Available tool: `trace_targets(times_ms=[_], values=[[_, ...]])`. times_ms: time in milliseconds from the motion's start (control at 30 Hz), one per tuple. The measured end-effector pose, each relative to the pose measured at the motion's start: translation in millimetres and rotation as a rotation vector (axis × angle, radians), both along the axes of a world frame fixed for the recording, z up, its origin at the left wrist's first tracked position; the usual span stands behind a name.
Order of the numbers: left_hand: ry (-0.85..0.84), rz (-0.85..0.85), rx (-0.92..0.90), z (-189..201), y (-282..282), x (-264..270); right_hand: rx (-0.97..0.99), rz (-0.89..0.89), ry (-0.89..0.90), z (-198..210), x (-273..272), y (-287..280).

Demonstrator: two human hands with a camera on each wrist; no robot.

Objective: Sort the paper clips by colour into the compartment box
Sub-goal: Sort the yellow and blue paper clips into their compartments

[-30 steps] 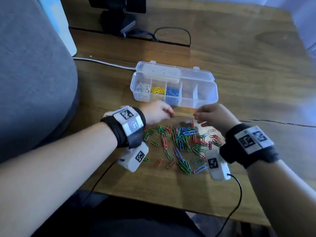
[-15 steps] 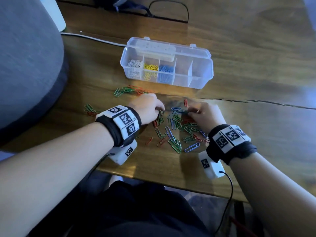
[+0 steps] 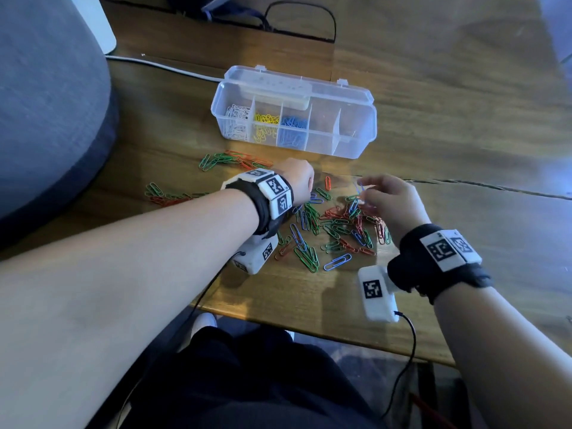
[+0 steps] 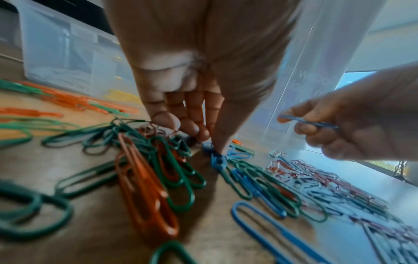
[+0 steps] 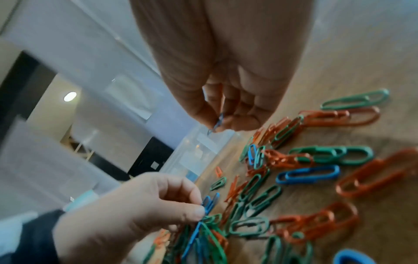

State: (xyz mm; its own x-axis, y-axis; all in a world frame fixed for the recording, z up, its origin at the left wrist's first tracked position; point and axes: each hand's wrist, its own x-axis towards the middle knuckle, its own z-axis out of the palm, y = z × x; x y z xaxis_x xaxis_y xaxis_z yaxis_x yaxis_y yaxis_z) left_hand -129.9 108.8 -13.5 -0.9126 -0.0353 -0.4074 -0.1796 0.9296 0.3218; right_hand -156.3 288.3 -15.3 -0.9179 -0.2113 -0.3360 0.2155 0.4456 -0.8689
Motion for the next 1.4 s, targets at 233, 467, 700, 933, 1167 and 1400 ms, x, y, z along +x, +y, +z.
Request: trace_targets(times_ms=[233, 467, 700, 933, 1167, 1400], values=[[0.099, 0.031, 0.099, 12, -16, 7, -0.526, -0.181, -0.550, 5, 6, -12], [0.075, 0.657, 0.975, 1, -31, 43, -0.751, -0.163, -0.723, -4, 4, -33], [0.022, 0.826, 1.090, -2, -19, 46, -0.537, -0.138, -0.688, -12, 2, -43], [0.106, 0.189, 0.097, -9, -10, 43, -0.646, -0.058, -0.654, -3, -6, -40], [0.040, 0.188, 0.081, -9, -9, 37, -0.827, -0.145, -0.846, -5, -5, -37], [0.071, 0.797, 1.159, 1, -41, 54, -0.102, 0.194, -0.133, -16, -11, -31]])
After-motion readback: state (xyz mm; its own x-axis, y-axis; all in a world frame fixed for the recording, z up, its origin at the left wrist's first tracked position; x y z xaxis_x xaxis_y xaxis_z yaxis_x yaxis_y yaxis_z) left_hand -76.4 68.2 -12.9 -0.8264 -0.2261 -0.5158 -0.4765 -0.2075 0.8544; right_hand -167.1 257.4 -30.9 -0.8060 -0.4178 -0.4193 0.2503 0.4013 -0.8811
